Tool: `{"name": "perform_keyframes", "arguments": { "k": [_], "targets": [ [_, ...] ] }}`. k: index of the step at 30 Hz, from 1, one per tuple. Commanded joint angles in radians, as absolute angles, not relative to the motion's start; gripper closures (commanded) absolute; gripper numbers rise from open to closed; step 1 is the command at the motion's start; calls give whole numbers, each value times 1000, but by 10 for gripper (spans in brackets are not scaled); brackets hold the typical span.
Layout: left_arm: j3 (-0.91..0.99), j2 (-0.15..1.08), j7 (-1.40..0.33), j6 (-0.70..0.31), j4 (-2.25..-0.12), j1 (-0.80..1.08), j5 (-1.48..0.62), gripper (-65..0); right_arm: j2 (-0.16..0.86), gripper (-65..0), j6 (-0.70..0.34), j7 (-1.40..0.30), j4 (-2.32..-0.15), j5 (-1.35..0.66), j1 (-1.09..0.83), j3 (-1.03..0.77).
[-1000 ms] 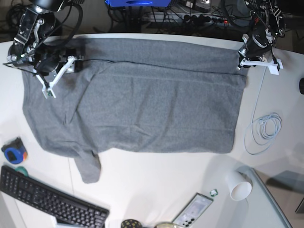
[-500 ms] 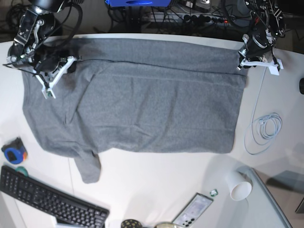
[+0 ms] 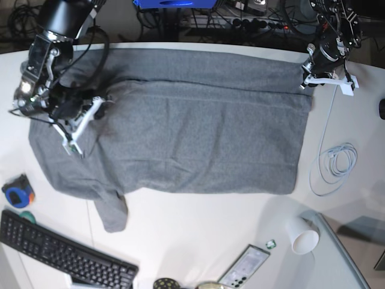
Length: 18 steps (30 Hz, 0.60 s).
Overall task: Layout the t-shirt on the table in an organized manner, then fold the t-shirt properly
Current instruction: 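Move the right gripper along the shirt side toward the hem corner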
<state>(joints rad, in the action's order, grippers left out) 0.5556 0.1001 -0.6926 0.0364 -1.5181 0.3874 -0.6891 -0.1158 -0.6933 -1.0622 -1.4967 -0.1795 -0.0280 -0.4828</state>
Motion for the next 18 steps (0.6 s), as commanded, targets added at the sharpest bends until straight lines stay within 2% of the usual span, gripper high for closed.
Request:
{"name": "perform_keyframes", "arguments": {
  "k": [1, 6, 13, 16, 18],
  "targets": [
    [561, 110, -679, 33, -1532, 387, -697, 0, -113, -56, -698, -1050, -1509, -193, -10, -461],
    [561, 110, -679, 33, -1532, 390, -697, 0, -114, -56, -698, -1043, -1506, -193, 25, -380],
    [561, 110, -679, 33, -1532, 395, -697, 0, -108, -57, -698, -1050, -1508, -189, 77, -372],
    [561, 110, -679, 33, -1541, 397, -697, 0, -101, -60, -698, -1061, -1524, -189, 30, -357],
    [561, 111, -679, 33, -1546, 404, -697, 0, -65, -57, -698, -1058, -1566, -188, -28, -278]
  ]
}}
